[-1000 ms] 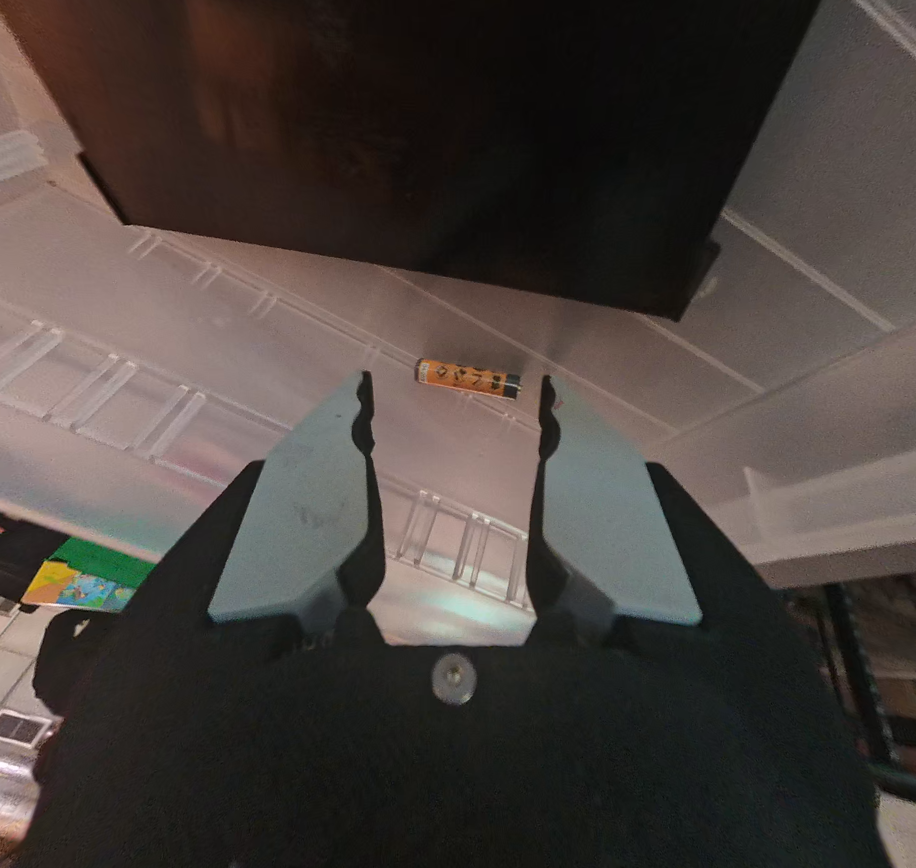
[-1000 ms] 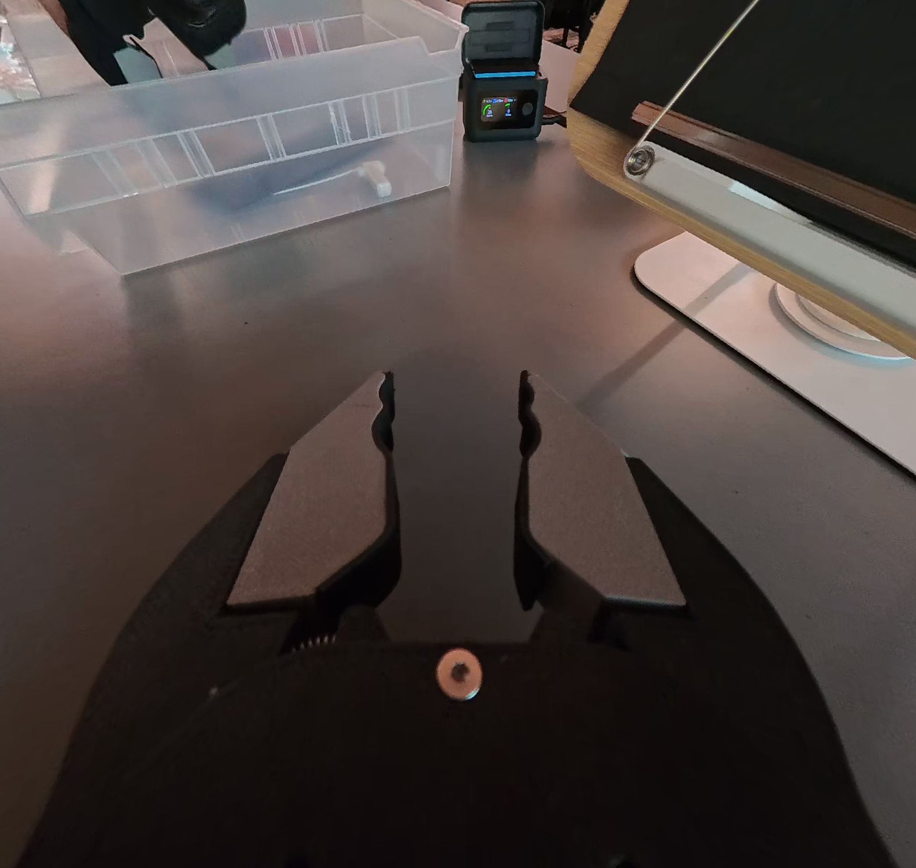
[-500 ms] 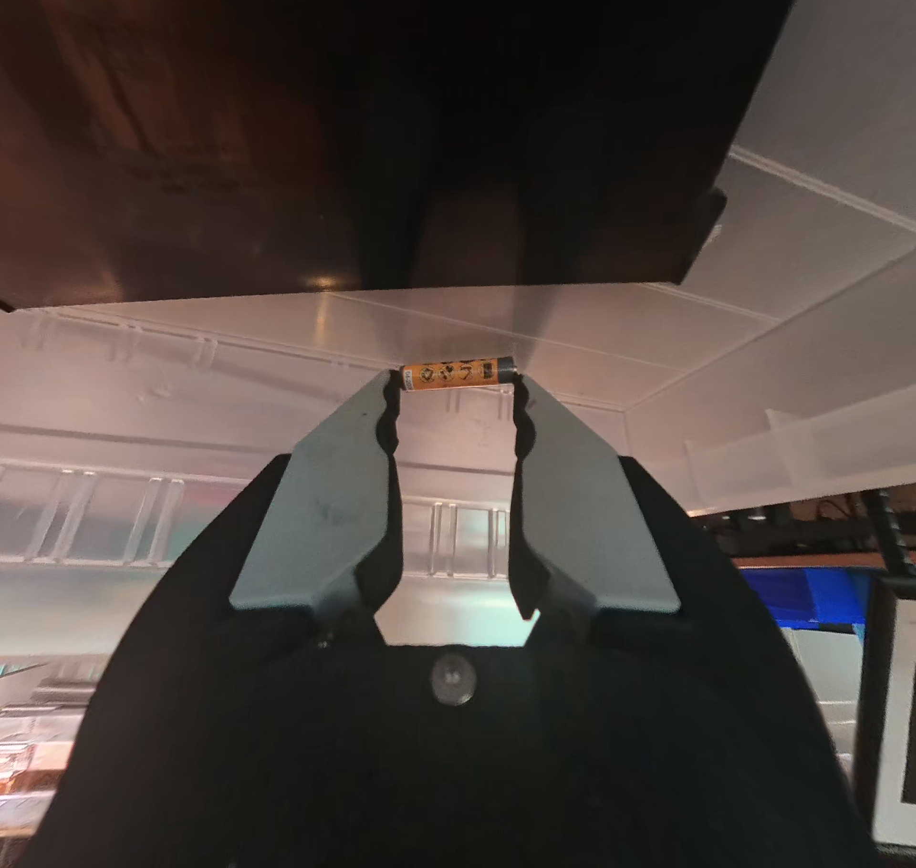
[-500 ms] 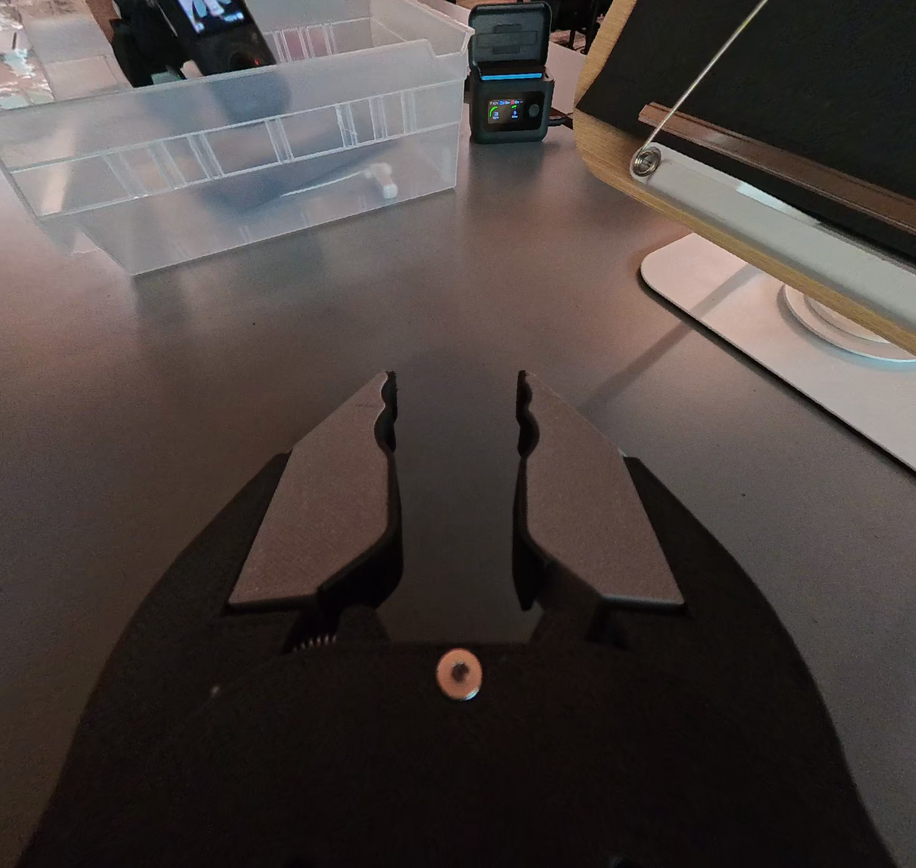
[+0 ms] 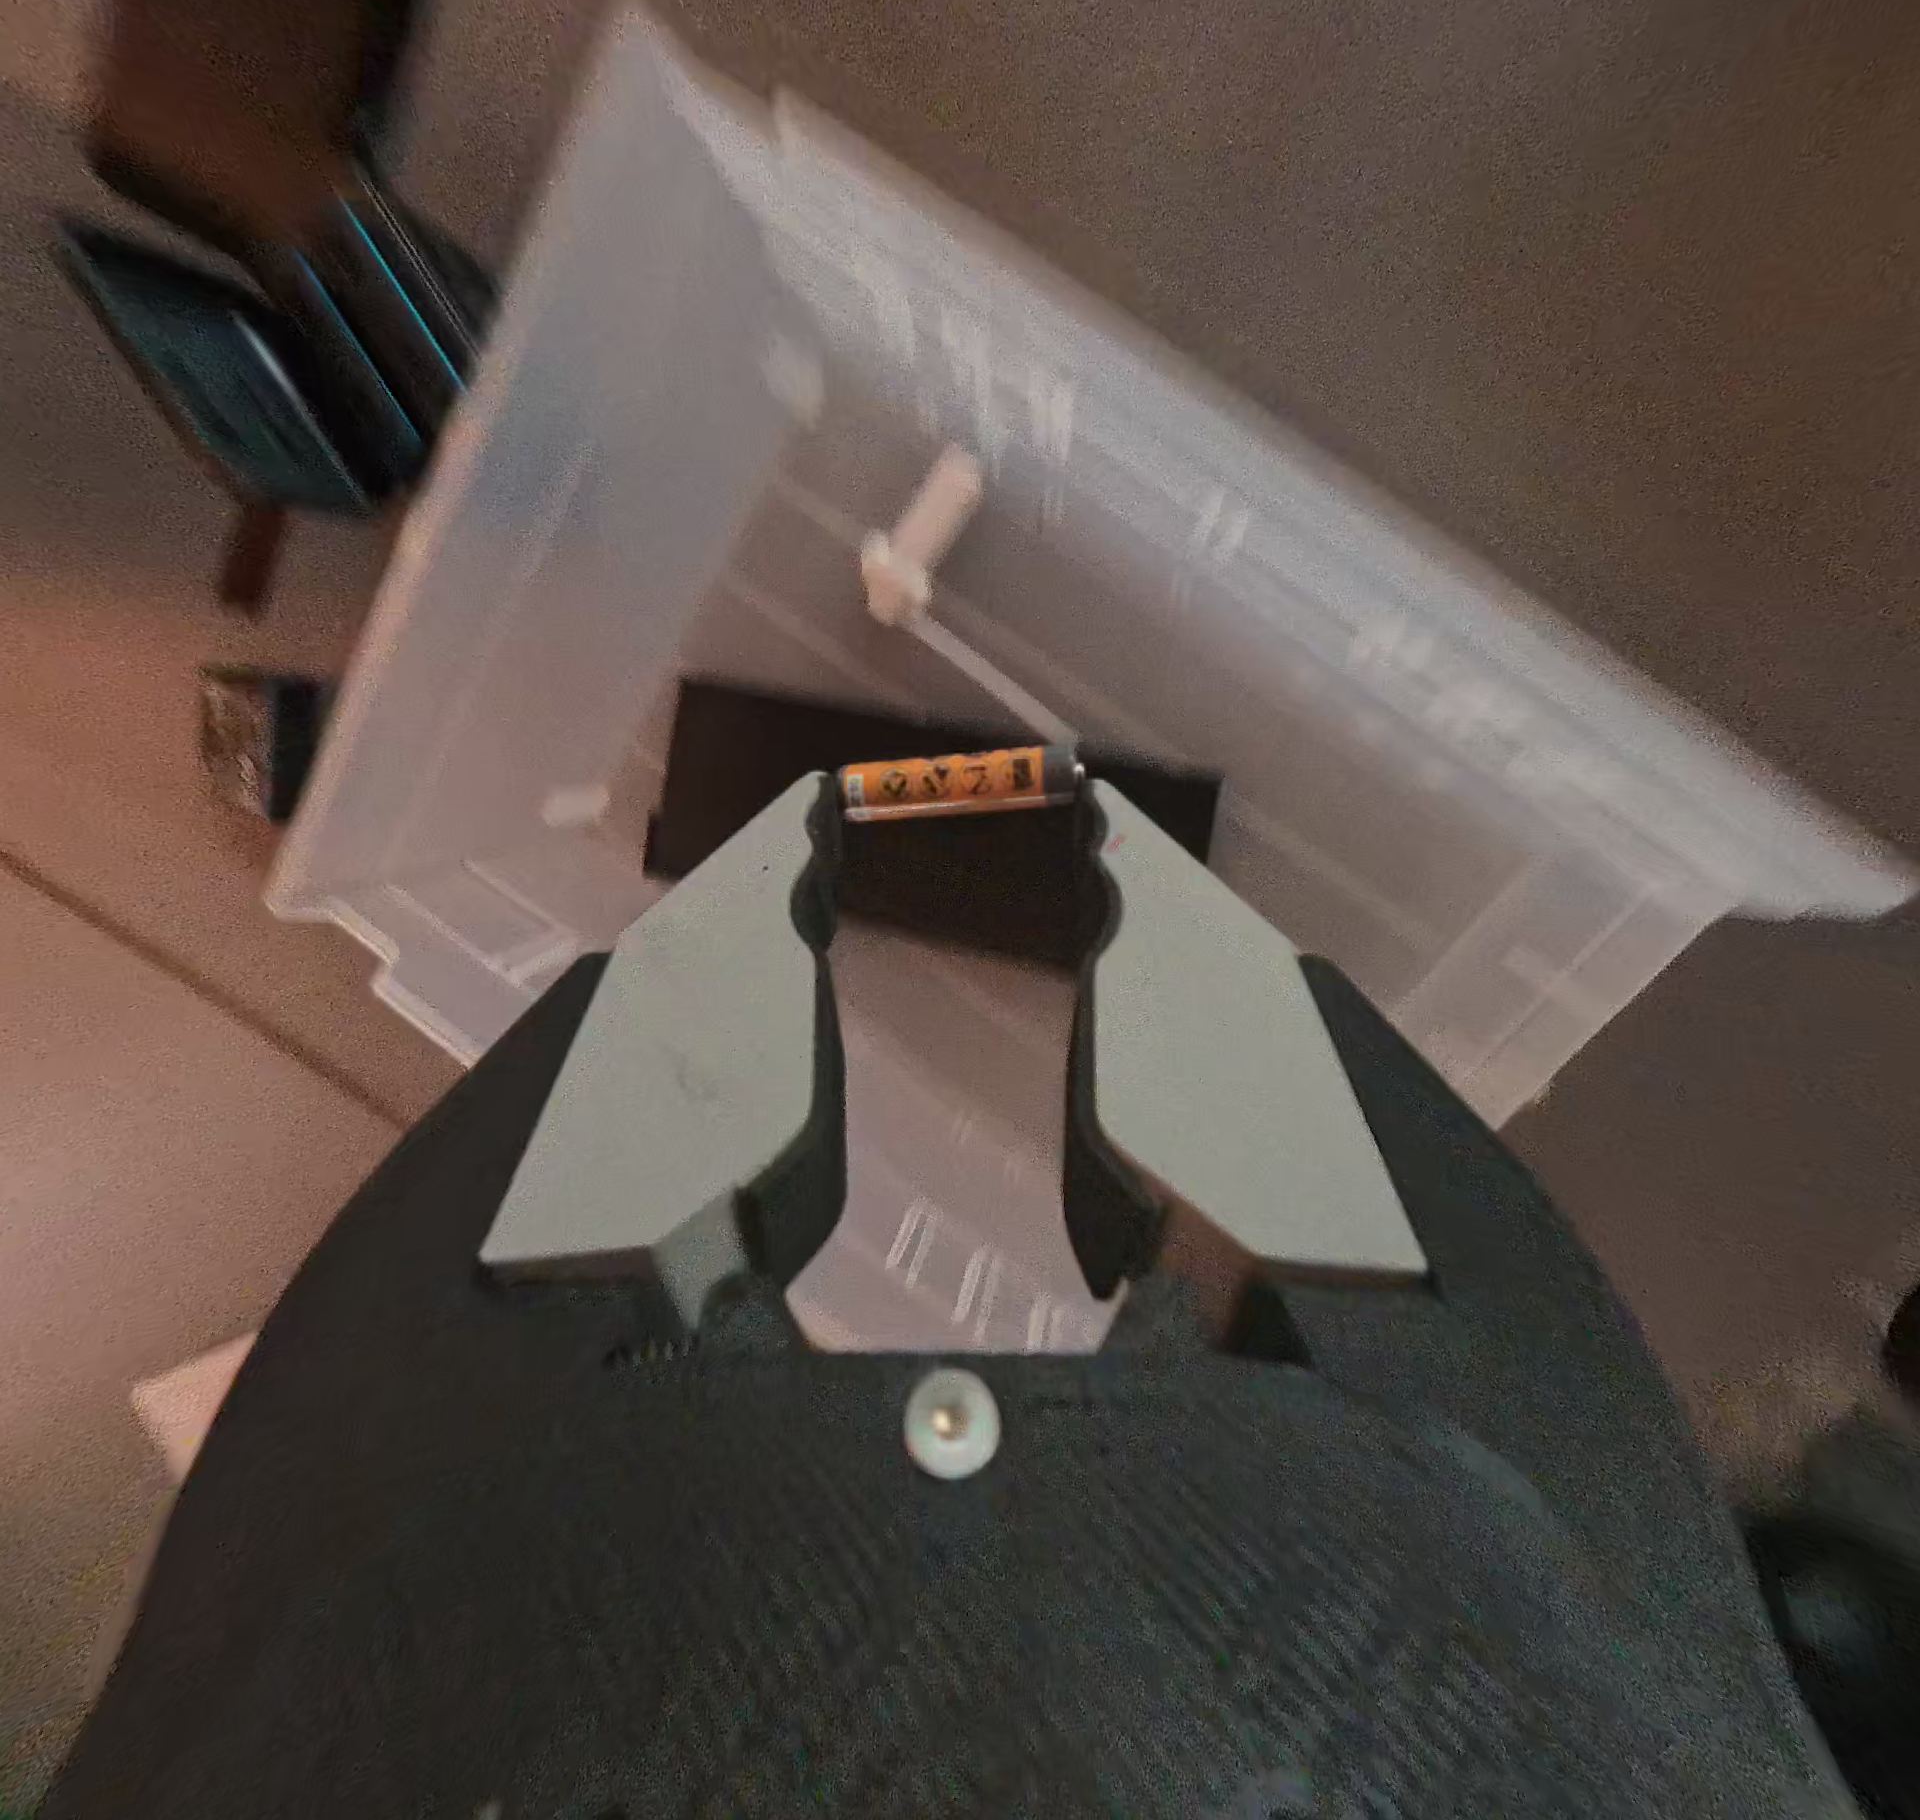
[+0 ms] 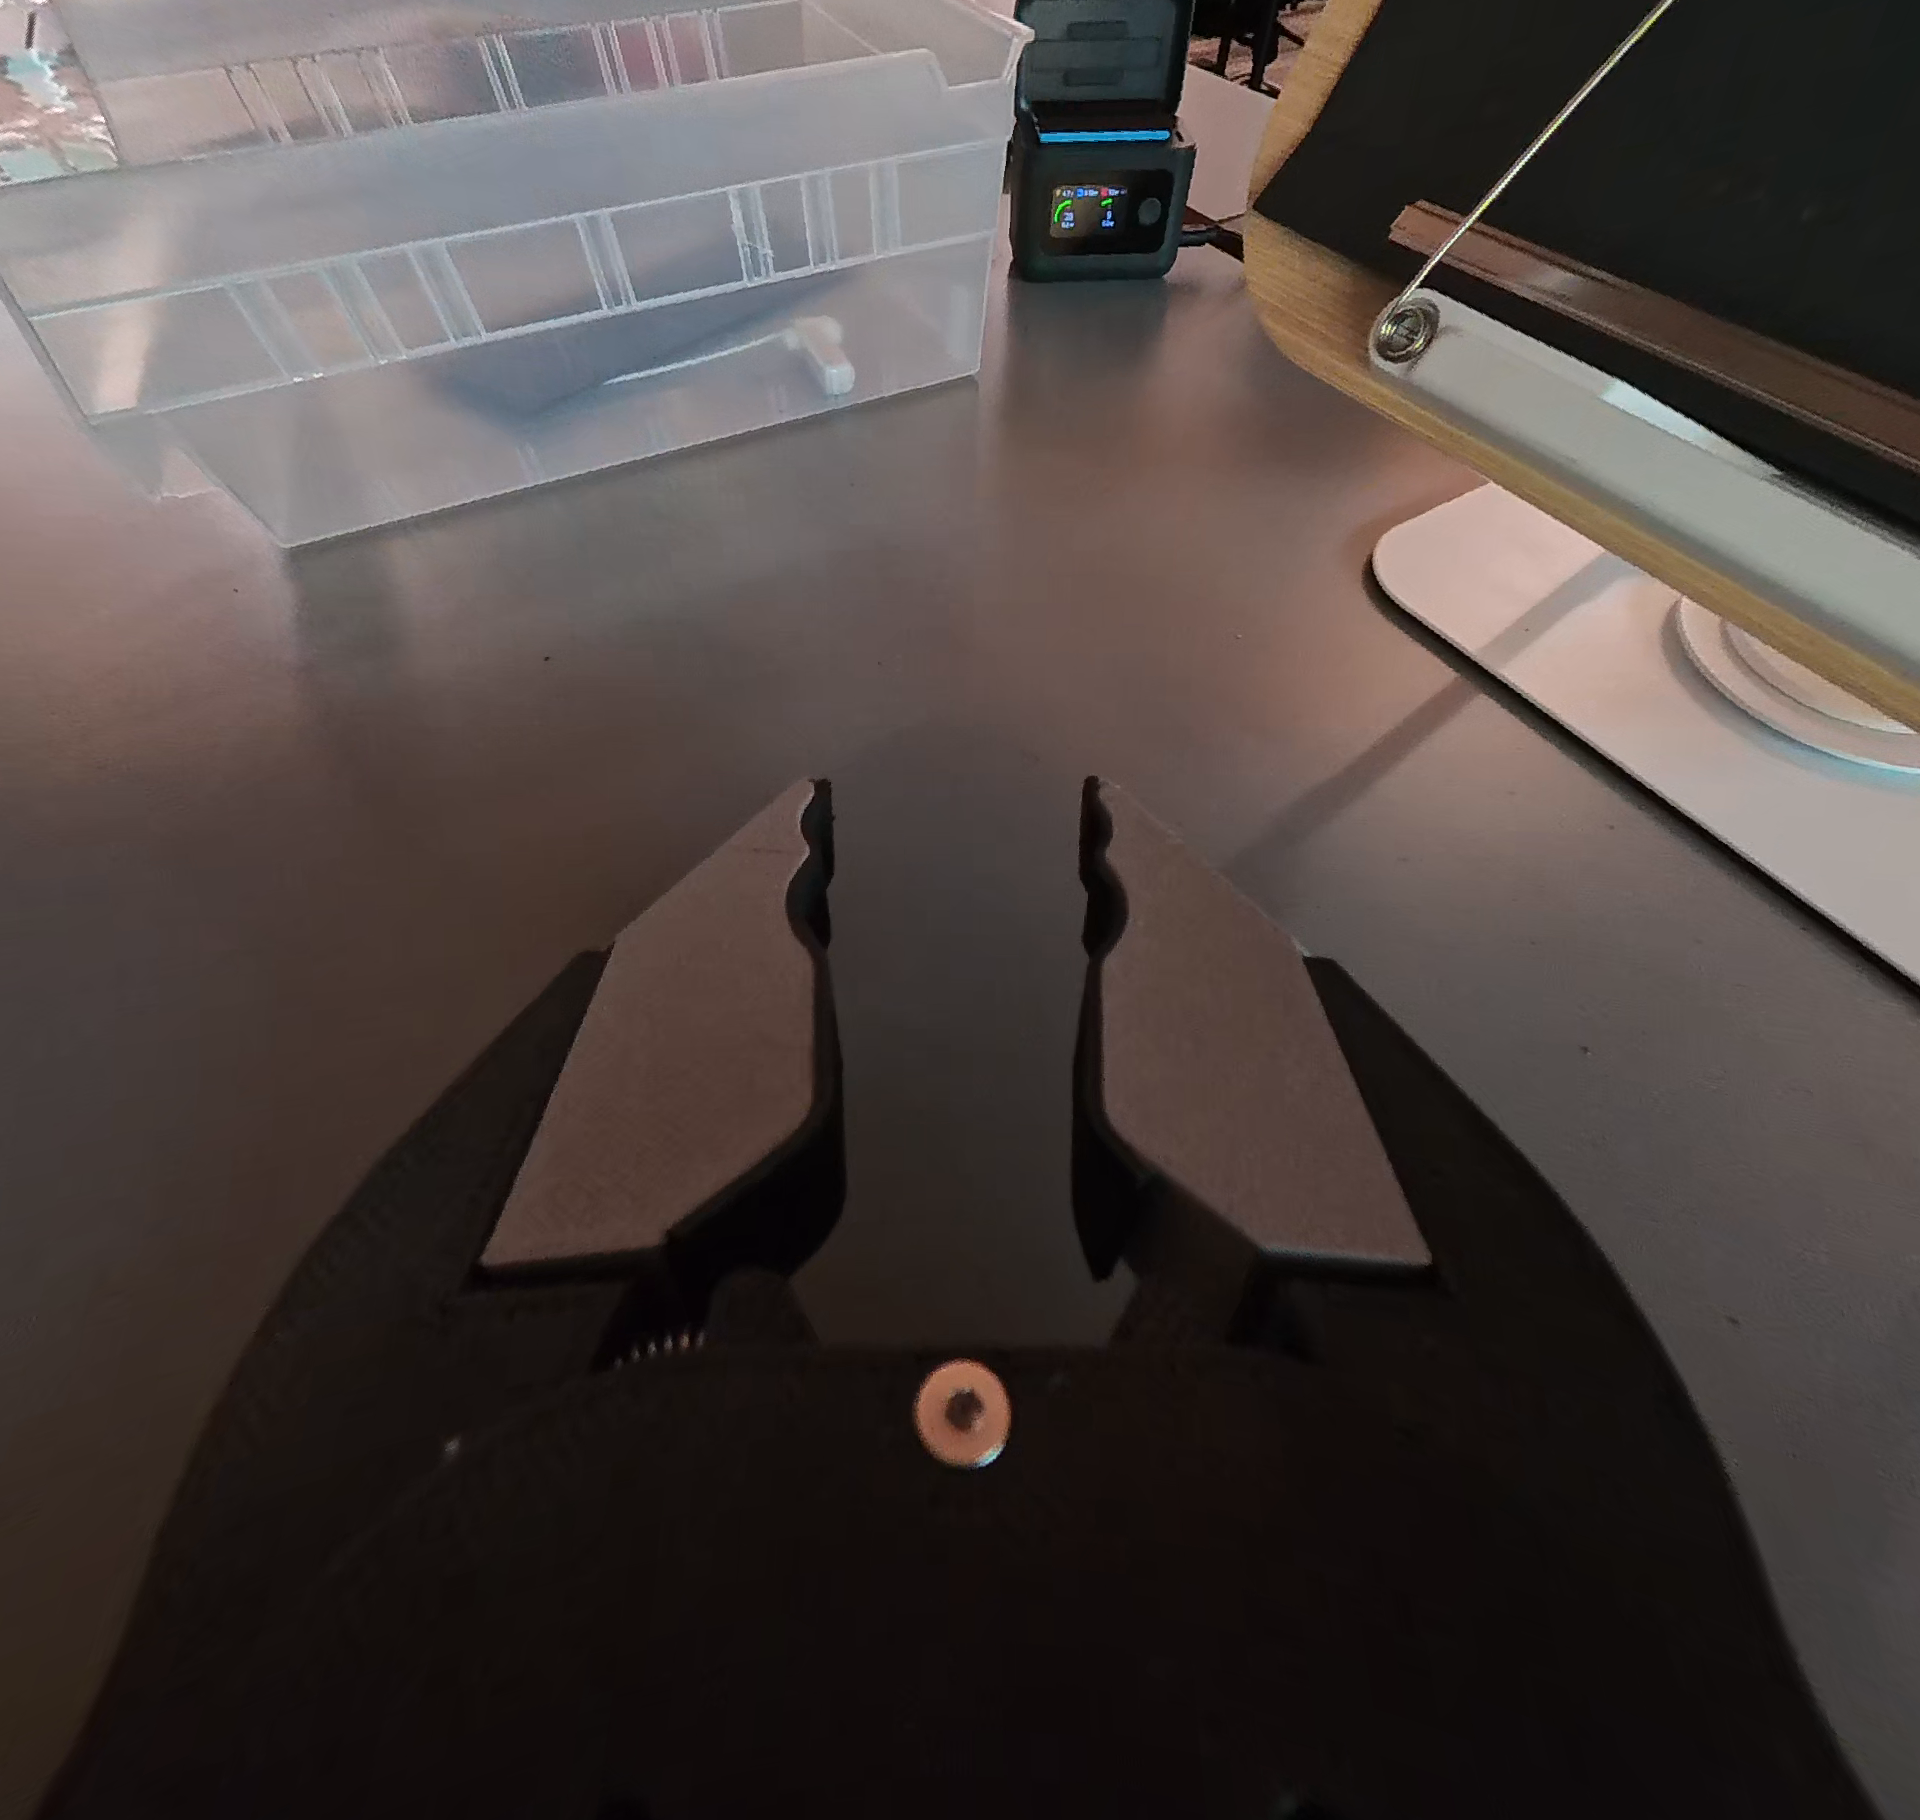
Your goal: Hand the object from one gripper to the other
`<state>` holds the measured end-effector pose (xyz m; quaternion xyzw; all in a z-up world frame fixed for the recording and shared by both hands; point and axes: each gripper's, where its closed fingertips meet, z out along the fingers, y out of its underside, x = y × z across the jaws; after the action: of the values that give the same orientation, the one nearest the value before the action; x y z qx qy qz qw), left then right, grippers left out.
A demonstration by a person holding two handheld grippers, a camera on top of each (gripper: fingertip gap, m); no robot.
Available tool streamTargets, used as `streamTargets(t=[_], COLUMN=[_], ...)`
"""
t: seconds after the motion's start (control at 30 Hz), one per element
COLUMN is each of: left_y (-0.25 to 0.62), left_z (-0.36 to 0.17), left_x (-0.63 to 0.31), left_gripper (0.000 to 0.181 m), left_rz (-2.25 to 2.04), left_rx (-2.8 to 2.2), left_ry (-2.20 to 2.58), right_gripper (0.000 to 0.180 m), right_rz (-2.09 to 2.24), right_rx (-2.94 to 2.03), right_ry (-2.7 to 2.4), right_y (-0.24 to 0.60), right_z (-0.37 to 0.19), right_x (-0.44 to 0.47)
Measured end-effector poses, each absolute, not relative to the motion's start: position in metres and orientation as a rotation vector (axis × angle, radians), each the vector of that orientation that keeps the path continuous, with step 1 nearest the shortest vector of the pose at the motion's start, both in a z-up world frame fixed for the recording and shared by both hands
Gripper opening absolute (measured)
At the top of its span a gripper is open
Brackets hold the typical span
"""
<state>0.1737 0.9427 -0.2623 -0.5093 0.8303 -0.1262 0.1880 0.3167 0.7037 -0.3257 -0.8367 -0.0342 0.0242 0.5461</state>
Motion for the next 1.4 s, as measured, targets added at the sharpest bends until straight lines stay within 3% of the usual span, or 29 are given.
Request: streamTargets(t=[0.03, 0.23, 0.47, 0.7, 1.03, 1.4], left_y=[0.931, 0.833, 0.723, 0.676, 0.695, 0.688], left_z=[-0.247, -0.184, -0.159, -0.201, -0.287, -0.295], left_x=[0.184, 0.225, 0.262, 0.308, 0.330, 0.333], left_gripper=[0.042, 0.042, 0.042, 0.042, 0.042, 0.042], left_rz=[-0.453, -0.944, -1.470, -1.726, -1.535, -1.489], left_rx=[-1.413, -1.287, -1.196, -1.127, -1.205, -1.180], left_ry=[2.277, 2.079, 1.832, 1.728, 1.735, 1.728], right_gripper=[0.044, 0.044, 0.044, 0.047, 0.045, 0.042], right_rz=[0.056, 0.059, 0.092, 0.168, 0.206, 0.134], right_rx=[-1.983, -1.971, -1.941, -1.804, -1.697, -1.804], right_ry=[-0.080, -0.067, -0.045, 0.084, 0.178, 0.127], right_y=[0.704, 0.703, 0.701, 0.685, 0.667, 0.675], right_z=[-0.326, -0.324, -0.319, -0.291, -0.270, -0.292], right_x=[0.317, 0.319, 0.321, 0.349, 0.376, 0.367])
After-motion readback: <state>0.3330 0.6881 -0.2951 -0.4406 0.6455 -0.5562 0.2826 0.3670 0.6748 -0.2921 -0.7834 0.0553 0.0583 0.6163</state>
